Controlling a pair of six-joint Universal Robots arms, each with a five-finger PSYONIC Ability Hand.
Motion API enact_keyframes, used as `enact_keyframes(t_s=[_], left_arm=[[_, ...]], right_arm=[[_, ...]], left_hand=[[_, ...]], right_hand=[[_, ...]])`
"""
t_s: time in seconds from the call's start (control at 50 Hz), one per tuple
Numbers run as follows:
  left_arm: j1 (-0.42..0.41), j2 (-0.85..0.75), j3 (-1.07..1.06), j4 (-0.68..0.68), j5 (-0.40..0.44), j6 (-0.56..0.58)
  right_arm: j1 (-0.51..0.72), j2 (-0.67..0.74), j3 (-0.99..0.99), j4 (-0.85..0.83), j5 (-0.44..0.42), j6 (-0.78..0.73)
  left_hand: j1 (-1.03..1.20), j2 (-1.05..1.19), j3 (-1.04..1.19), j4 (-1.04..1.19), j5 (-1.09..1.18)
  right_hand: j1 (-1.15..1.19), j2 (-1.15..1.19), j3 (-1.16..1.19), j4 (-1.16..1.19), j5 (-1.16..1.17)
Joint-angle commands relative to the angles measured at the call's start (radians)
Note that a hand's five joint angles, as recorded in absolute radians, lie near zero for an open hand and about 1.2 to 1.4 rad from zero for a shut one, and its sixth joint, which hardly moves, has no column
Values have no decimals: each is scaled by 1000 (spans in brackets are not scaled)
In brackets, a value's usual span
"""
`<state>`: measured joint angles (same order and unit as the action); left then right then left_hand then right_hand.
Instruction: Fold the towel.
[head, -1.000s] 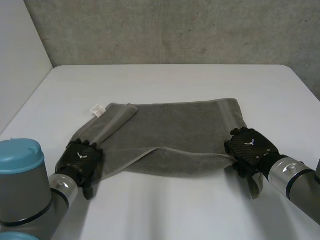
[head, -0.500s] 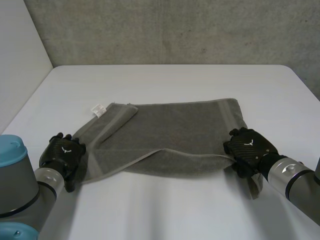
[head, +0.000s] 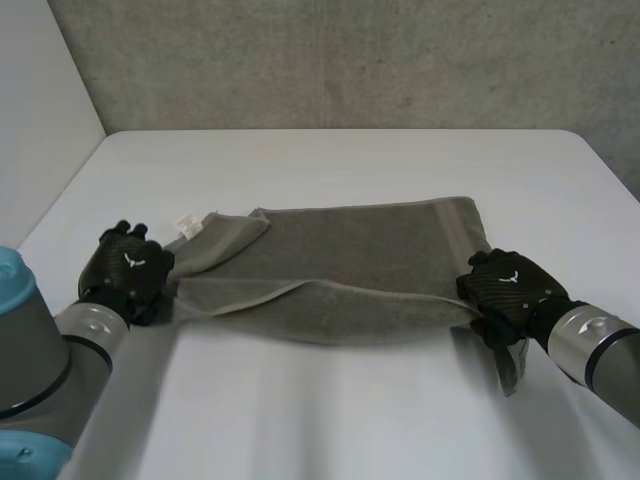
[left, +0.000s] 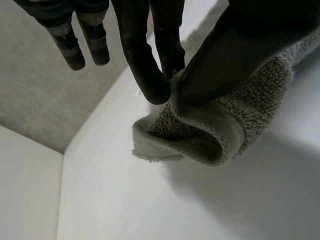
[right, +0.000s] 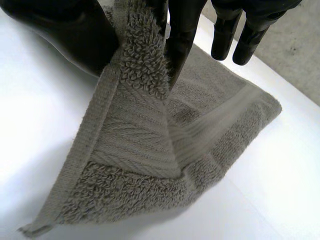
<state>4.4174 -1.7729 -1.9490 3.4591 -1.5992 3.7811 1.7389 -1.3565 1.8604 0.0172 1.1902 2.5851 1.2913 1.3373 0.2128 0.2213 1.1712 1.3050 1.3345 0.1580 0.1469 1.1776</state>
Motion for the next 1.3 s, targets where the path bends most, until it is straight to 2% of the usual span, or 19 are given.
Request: enact_keyframes(t_s=[0.02,0.22,0.34,0.46,0.5,0.56,0.62,0.66,0.72,0.76,0.78,0.82,0.84,0.86,0.92,0.98,1.16,1.2,1.3], left_arm=[[-3,99,1,-94,44,-34],[23,216,-8,-279,130,-101],[40,227,-18,-301,154,-107],[43,214,-22,-410,211,-98],[54,205,11,-432,237,-96],[66,187,47,-422,245,-96],[73,89,168,-368,243,-98],[57,-35,360,-257,240,-124],[46,-94,461,-182,234,-139],[20,-164,646,-19,200,-214],[20,-164,647,-18,200,-215],[13,-139,705,163,161,-315],[13,-138,705,164,160,-316],[11,-82,700,254,147,-367],[5,42,659,372,157,-473],[25,107,606,384,171,-517],[31,90,440,380,295,-523],[43,57,374,373,338,-520],[79,-29,271,359,351,-517]], right_arm=[[-38,-26,-15,95,-32,-6],[-127,-69,-69,363,-198,-98],[-128,-56,-72,420,-198,-188],[-133,-35,-83,587,-190,-361],[-131,-14,-140,624,-196,-454],[-128,8,-194,612,-195,-473],[-110,76,-359,535,-196,-439],[-32,167,-598,383,-183,-367],[2,218,-730,290,-149,-313],[51,270,-967,91,-5,-196],[70,263,-1025,-15,59,-136],[82,243,-1032,-111,95,-91],[82,243,-1032,-112,95,-91],[88,205,-1018,-187,94,-53],[88,102,-933,-230,34,-4],[90,41,-833,-230,-38,18],[80,-7,-655,-161,-167,17],[77,0,-591,-111,-240,-3],[76,20,-465,-63,-348,-90]], left_hand=[[105,59,-38,-47,51],[105,59,-38,-47,51],[105,59,-38,-47,51],[105,59,-38,-47,51],[105,59,-38,-47,51],[105,59,-38,-47,51],[105,59,-38,-47,51],[105,59,-38,-47,51],[105,59,-38,-47,51],[105,59,-38,-47,51],[105,59,-38,-47,51],[105,59,-38,-47,51],[105,59,-38,-47,51],[105,59,-38,-47,51],[105,59,-38,-47,51],[105,59,-38,-47,51],[105,59,-38,-47,51],[105,59,-38,-47,51],[105,59,-38,-47,51]], right_hand=[[91,62,17,28,44],[91,62,17,28,44],[91,62,17,28,44],[91,62,17,28,44],[91,62,17,28,44],[91,62,17,28,44],[91,62,17,28,44],[91,62,17,28,44],[91,62,17,28,44],[91,62,17,28,44],[91,62,17,28,44],[91,62,17,28,44],[91,62,17,28,44],[91,62,17,28,44],[91,62,17,28,44],[91,62,17,28,44],[91,62,17,28,44],[91,62,17,28,44],[91,62,17,28,44]])
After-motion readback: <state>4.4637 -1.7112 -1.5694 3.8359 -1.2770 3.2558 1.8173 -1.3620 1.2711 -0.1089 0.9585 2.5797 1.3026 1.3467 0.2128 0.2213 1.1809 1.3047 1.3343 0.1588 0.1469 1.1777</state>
